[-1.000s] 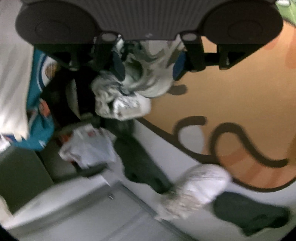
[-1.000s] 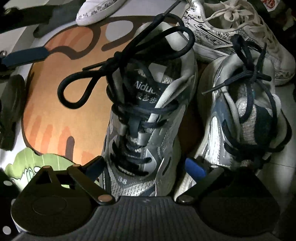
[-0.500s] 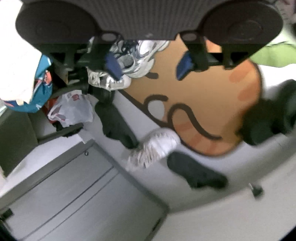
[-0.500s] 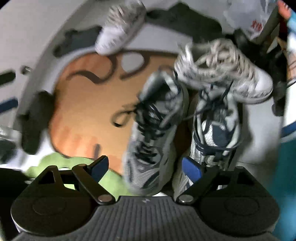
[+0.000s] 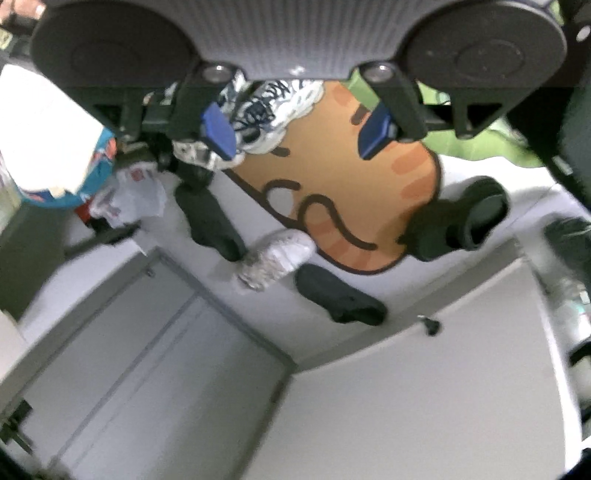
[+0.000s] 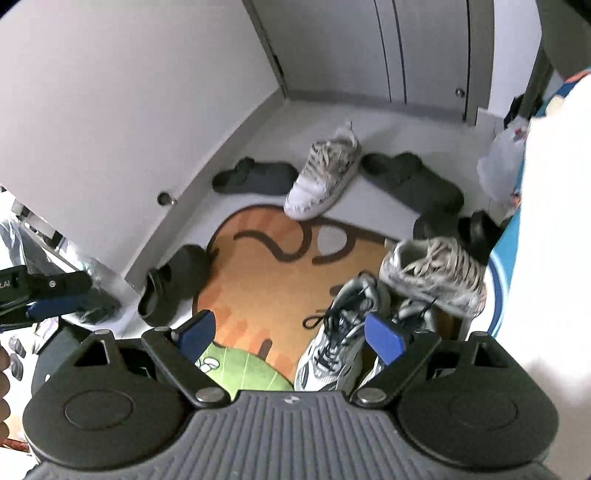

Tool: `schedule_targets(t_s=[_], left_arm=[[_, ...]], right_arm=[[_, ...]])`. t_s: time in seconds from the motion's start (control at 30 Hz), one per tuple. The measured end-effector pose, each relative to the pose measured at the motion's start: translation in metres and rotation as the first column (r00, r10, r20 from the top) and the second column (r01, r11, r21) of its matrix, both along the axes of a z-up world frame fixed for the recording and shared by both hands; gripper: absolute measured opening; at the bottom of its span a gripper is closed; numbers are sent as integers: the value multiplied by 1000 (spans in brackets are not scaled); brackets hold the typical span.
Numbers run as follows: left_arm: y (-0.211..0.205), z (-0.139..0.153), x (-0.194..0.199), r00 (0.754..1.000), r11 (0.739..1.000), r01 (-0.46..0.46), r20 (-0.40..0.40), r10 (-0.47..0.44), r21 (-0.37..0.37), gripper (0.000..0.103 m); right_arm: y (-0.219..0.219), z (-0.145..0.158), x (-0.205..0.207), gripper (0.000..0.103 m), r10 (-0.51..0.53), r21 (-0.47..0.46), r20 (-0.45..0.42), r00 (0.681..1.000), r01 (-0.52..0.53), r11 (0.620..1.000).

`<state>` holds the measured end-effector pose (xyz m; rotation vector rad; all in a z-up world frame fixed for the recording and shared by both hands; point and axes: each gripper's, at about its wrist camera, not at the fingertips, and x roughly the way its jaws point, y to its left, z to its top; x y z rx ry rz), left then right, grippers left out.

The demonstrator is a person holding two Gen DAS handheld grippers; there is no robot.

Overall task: Organize scattered shoes
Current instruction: 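Set the grey sneaker beside its pair with the right tool and open, then move the open left tool toward the black clog by the white bag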

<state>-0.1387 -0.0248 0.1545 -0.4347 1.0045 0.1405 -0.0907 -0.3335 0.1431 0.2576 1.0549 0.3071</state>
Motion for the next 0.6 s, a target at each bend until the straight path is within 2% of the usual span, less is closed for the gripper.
schedule_targets(t_s=[0.13,0.27,0.43,0.6], left_arm=[[2,-1,-6,999,999,-47,-18,47,10,76],[15,-23,-10,997,997,-65,-41,66,36,76],[49,-50,-14,996,993,-90,29,88,72,75],[57,-62,4,997,993,-76,11,75,85,75]], right_arm=[[-9,-1,2,92,-7,7,19,1000,7,1000],[-7,-15,12,92,-19,11,12,1000,19,1000],[10,-39,29,92,-8,-14,28,1000,8,1000],[27,-67,40,92,39,-75,43,998,-36,997]])
